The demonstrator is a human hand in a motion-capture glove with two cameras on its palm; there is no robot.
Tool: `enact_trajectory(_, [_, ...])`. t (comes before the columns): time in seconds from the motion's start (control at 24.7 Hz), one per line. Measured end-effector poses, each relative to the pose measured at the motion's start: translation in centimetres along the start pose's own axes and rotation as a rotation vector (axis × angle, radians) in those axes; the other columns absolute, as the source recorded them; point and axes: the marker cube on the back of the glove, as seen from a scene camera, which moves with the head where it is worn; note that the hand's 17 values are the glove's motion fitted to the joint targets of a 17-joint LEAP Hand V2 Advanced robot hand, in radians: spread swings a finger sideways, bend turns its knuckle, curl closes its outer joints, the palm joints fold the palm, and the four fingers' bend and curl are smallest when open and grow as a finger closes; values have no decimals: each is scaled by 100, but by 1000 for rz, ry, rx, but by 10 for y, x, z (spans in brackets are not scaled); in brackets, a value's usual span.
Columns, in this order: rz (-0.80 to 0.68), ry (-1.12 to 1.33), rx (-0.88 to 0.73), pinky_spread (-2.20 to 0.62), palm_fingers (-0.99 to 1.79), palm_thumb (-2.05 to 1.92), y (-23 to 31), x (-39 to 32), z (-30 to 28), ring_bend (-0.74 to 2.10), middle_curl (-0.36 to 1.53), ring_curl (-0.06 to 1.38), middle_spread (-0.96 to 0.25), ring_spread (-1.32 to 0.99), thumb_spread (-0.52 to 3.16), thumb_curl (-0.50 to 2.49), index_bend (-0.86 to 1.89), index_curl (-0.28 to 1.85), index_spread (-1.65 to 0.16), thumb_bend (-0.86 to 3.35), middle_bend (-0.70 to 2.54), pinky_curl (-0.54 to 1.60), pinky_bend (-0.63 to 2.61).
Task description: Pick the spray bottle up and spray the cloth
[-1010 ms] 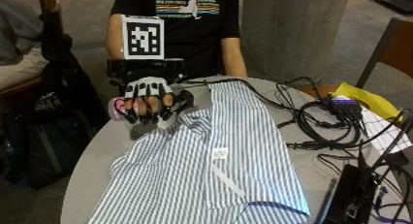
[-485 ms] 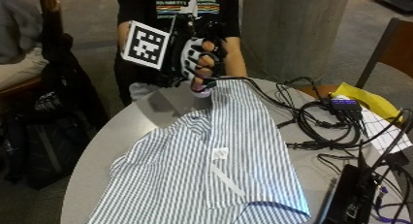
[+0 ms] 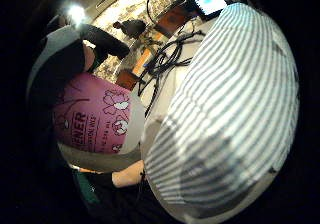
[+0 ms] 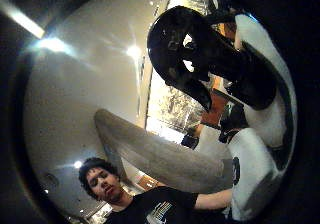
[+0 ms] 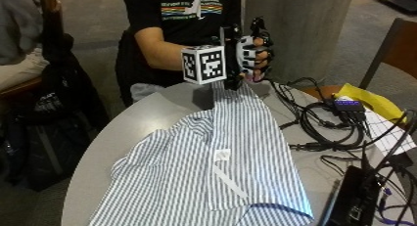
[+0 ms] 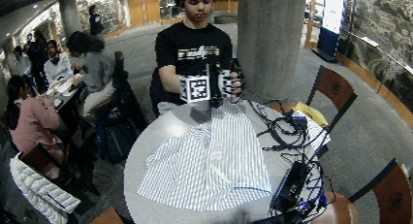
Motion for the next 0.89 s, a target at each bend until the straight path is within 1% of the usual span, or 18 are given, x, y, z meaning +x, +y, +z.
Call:
enact_trajectory(0.28, [38, -23, -57, -8, 109, 110, 11, 42, 44, 48, 56, 46, -9, -7, 54, 68, 13, 36, -20, -3, 24, 36, 33])
enact_trajectory(0.53, [48, -14, -75, -6, 107, 109, 17, 62, 54, 49, 56, 46, -9, -7, 61, 67, 13, 36, -20, -3, 26, 36, 28])
enact_trajectory(0.73, [24, 38, -87, -8, 107, 109, 20, 64, 55, 50, 56, 46, -8, -7, 65, 66, 8, 34, -21, -2, 26, 36, 30])
enact_trajectory(0.81, [9, 83, -99, -3, 101, 107, 25, 60, 48, 49, 57, 46, -8, -7, 70, 64, 7, 33, -21, -3, 31, 36, 25])
enact_trajectory(0.89, [-13, 135, -101, 2, 74, 101, 34, 53, 34, 44, 56, 46, -7, -6, 75, 61, -3, 29, -25, -5, 30, 39, 30])
